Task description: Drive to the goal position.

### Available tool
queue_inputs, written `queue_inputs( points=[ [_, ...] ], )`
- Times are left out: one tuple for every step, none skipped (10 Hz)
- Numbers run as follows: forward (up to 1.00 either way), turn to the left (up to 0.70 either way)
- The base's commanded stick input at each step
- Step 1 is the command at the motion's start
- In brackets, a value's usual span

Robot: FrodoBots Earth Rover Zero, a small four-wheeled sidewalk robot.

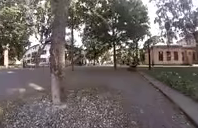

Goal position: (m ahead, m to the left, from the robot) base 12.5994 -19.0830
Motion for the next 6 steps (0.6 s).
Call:
queue_inputs(
  points=[
    [0.44, -0.27],
    [0.44, -0.27],
    [0.44, -0.27],
    [0.44, -0.27],
    [0.44, -0.27],
    [0.44, -0.27]
  ],
)
